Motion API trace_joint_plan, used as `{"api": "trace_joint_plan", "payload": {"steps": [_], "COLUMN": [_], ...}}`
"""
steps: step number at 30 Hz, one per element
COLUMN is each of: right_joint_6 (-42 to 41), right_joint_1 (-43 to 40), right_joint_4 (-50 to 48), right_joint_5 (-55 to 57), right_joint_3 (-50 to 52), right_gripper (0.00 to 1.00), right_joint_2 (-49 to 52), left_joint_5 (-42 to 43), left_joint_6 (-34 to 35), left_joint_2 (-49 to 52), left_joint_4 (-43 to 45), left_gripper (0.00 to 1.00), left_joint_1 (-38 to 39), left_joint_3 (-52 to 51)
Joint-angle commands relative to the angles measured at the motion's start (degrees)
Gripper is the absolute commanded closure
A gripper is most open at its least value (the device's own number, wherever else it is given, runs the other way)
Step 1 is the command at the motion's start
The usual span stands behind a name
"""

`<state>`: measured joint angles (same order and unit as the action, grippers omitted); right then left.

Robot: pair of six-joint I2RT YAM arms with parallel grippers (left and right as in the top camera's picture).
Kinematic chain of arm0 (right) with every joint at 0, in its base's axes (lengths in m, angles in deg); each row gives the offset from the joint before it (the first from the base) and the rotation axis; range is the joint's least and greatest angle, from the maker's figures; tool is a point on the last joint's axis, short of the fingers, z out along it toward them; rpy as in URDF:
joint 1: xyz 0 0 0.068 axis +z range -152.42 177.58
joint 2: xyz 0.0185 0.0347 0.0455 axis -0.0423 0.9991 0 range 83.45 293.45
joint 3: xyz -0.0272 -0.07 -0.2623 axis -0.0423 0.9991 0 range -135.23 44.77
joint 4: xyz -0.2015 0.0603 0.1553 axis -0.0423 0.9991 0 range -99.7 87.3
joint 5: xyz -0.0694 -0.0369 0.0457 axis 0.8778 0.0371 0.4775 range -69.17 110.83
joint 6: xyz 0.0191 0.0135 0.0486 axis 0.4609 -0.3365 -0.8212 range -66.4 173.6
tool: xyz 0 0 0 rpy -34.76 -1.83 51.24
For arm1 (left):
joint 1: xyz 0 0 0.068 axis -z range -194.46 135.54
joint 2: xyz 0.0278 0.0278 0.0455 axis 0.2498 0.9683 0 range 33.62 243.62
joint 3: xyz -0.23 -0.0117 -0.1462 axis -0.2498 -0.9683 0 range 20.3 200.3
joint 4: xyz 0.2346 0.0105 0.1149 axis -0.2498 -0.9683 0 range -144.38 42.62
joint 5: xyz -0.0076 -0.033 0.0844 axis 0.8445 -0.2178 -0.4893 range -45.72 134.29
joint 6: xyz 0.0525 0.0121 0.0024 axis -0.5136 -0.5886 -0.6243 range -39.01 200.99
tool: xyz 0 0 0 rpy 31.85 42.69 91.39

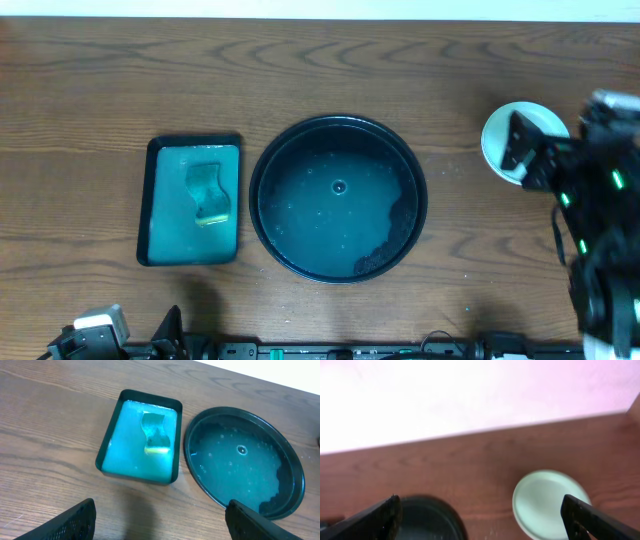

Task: Clean dirty plates on tray and stack at the side

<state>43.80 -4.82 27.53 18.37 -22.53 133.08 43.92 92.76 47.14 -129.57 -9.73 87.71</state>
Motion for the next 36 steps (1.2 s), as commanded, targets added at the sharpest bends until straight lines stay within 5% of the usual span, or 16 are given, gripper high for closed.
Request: {"api": "trace_joint_plan", "payload": {"steps": [1,13,24,36], "right_joint_6": [0.66,0.66,0.11,-3.85], "right_joint_1": [0.42,0.31,0.31,2.80], "right_joint_4": [1.11,2.27,-35.23,-52.70], "right_joint_5": [2.12,0.90,-13.03,-13.42], "right_joint_3": [-0.46,5.01,43.54,62.14], "right_gripper": [0.01,0.01,0.01,0.01], "right_joint_2": [-9.38,-22.60,-43.69,-48.57], "left_joint_5": [-0.11,-0.11,-0.11,-0.11], "left_joint_6": [-0.13,-0.15,-0.13,-0.13], "left_joint_2": [0.00,0.00,0.00,0.00], "left_joint_4": [-0.09,-0.09,-0.09,-0.09], "left_gripper": [0.17,0.17,0.17,0.17], "left_joint_1": [0.17,0.17,0.17,0.17], "left_joint_3": [0.57,0.57,0.57,0.57]}}
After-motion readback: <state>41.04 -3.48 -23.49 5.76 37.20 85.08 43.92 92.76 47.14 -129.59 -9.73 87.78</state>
